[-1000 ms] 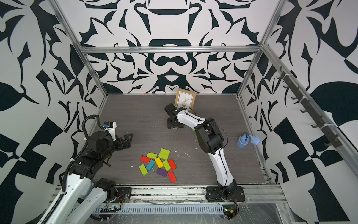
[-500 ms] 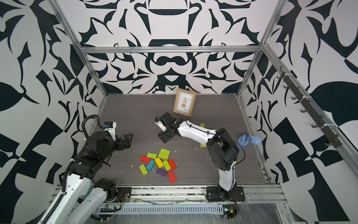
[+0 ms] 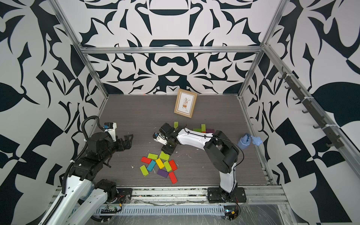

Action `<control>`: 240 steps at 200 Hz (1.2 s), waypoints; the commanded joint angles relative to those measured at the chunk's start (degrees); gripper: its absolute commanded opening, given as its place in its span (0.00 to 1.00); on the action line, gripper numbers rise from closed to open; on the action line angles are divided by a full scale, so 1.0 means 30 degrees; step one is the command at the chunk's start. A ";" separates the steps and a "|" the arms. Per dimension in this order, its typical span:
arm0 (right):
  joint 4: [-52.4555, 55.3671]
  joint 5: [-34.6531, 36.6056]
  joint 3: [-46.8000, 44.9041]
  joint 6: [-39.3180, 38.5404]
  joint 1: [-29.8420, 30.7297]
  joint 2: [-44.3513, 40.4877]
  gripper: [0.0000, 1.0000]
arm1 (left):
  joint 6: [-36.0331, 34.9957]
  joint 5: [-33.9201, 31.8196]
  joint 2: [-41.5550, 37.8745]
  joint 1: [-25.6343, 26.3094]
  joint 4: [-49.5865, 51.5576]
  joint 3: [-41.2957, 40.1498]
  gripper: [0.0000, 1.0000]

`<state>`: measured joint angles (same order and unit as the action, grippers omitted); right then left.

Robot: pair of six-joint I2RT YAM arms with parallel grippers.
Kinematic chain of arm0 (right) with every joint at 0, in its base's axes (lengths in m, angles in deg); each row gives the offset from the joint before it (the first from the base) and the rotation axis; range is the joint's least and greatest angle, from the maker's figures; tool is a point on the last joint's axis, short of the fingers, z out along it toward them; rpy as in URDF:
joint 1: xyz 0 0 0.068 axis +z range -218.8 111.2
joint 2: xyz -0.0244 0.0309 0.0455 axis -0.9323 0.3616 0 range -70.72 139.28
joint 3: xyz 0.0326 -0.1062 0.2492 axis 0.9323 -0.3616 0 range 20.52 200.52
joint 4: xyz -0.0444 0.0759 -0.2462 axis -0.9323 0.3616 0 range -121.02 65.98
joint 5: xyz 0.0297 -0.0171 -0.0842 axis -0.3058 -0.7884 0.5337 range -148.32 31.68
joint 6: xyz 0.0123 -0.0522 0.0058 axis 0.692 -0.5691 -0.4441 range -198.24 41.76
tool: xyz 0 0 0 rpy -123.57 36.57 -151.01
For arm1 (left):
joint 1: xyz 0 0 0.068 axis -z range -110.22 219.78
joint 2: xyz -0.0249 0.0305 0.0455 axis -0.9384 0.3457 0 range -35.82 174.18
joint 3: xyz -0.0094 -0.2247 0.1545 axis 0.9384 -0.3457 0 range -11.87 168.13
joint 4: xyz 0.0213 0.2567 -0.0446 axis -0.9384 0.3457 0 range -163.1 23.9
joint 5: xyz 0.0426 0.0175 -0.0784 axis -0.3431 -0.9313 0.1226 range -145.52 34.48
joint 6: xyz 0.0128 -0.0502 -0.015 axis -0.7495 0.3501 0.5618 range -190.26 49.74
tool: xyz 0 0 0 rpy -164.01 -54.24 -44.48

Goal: Assemble the letter t with building blocks
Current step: Pick up the building block from the center of the board.

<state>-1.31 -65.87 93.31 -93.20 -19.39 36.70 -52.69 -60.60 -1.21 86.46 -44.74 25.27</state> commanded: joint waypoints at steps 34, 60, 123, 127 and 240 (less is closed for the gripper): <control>0.0598 -0.0287 0.0649 -0.0795 0.0361 0.0795 0.59 | 0.0007 -0.0093 -0.0115 0.0004 -0.0122 -0.0060 1.00; 0.0686 0.0185 0.0882 -0.0948 0.0417 0.1176 0.55 | 0.0020 -0.0092 -0.0140 0.0004 -0.0112 -0.0074 1.00; 0.1242 0.0788 0.1311 -0.1341 0.0410 0.1462 0.48 | 0.0038 -0.0092 -0.0280 0.0004 -0.0163 -0.0143 1.00; 0.1346 0.0820 0.1319 -0.1412 0.0430 0.1460 0.48 | 0.0061 -0.0082 -0.0259 0.0004 -0.0146 -0.0151 1.00; 0.3456 0.1695 0.2743 -0.1891 0.0384 0.2560 0.44 | 0.0040 -0.0044 -0.0378 0.0004 -0.0146 -0.0113 1.00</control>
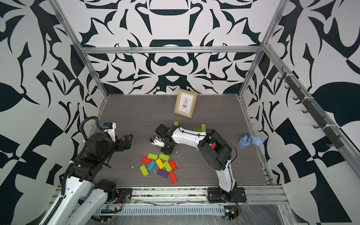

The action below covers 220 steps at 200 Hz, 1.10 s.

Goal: Assemble the letter t with building blocks
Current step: Pick up the building block from the center of the board.

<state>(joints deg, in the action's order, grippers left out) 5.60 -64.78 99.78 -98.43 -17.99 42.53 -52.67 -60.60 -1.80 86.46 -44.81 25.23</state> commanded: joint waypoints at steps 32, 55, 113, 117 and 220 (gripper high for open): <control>0.1579 0.2772 0.1182 0.0425 -0.0148 0.0936 0.44 | 0.0034 -0.0057 -0.0193 0.0004 -0.0104 -0.0113 1.00; 0.2149 0.2923 0.1541 0.0653 -0.0186 0.1002 0.44 | 0.0024 -0.0062 -0.0193 0.0004 -0.0112 -0.0071 1.00; 0.2870 0.2374 0.1654 0.0590 -0.0293 0.0821 0.36 | -0.0063 0.0017 -0.0215 0.0004 -0.0130 -0.0039 1.00; 0.2814 0.2310 0.1605 0.0601 -0.0295 0.0791 0.35 | -0.0079 0.0029 -0.0197 0.0004 -0.0118 -0.0017 1.00; 0.2150 0.2807 0.0774 0.0416 -0.1446 -0.0205 0.22 | -0.1845 0.1068 0.0502 0.0004 0.0504 0.1107 1.00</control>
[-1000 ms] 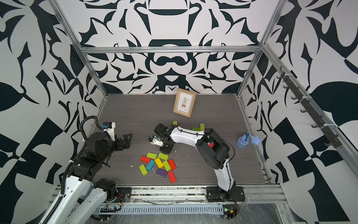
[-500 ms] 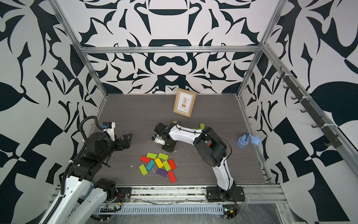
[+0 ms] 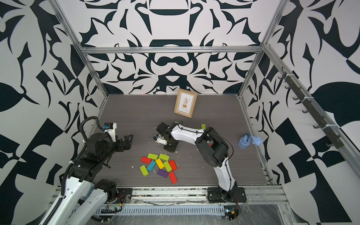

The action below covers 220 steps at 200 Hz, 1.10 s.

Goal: Assemble the letter t with building blocks
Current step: Pick up the building block from the center of the board, then assemble the building block at the center of the board.

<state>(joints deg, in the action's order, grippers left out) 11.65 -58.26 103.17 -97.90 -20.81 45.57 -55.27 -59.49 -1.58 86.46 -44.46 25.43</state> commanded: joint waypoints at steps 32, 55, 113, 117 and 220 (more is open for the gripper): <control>-0.0393 0.0949 -0.0667 0.0487 -0.1173 -0.1351 0.22 | -0.1875 0.1182 0.1706 0.0004 0.0994 0.2044 1.00; -0.0542 0.0545 -0.0656 -0.0049 -0.1548 -0.1461 0.23 | -0.2520 0.1856 0.2244 0.0004 0.0882 0.2273 1.00; -0.0691 -0.0284 0.1177 -0.2050 -0.2386 -0.1060 0.20 | -0.4696 0.1761 0.3264 0.0004 0.1679 0.3314 1.00; -0.0663 -0.0359 0.1333 -0.2543 -0.2416 -0.1058 0.20 | -0.4728 0.1784 0.3265 0.0004 0.1670 0.3315 1.00; 0.3304 -0.2187 1.0544 -1.0962 -0.3456 0.3527 0.20 | -0.4522 0.1544 0.2146 0.0004 0.1202 0.1908 1.00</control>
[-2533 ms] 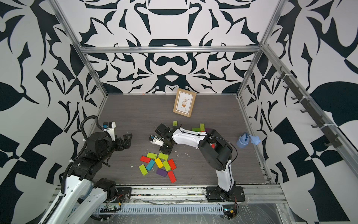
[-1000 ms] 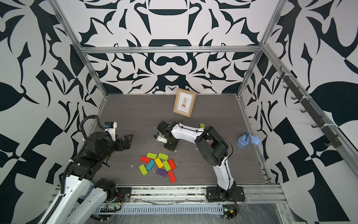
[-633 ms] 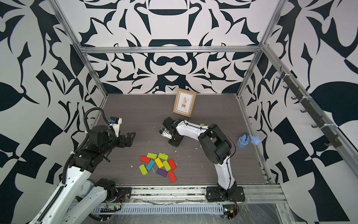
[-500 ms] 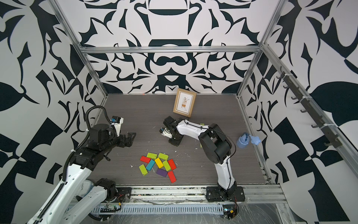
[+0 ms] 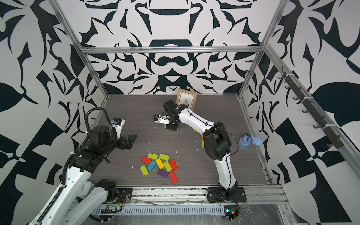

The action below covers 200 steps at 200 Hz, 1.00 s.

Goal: Assemble the letter t with building blocks
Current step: Assemble the building block at the center of the board.

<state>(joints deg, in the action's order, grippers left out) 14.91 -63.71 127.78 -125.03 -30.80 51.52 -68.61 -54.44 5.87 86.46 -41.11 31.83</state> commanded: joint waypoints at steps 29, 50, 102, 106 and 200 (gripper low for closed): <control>0.3048 -0.0254 0.4715 -0.2566 -0.0195 0.3416 0.19 | -0.0081 -0.0342 -0.0592 0.0004 0.0087 -0.0311 1.00; 0.3173 -0.0140 0.5526 -0.2812 -0.0318 0.4171 0.19 | -0.0067 -0.0375 -0.0687 0.0018 0.0085 -0.0326 1.00; 0.2573 0.0141 0.5205 -0.3245 -0.0498 0.4775 0.20 | -0.0052 -0.0741 -0.0754 0.0007 0.0115 -0.0321 1.00; 0.2526 0.0129 0.5155 -0.3243 -0.0520 0.4778 0.20 | -0.0054 -0.0763 -0.0751 0.0004 0.0117 -0.0329 1.00; 0.1460 0.0928 0.4039 -0.3272 -0.0621 0.4766 0.23 | -0.0064 -0.0830 -0.0753 0.0004 0.0245 -0.0279 1.00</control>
<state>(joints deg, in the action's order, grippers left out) 19.74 -61.59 140.63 -134.36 -32.46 67.56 -68.63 -56.74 4.26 86.46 -41.05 31.66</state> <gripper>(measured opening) 0.334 0.998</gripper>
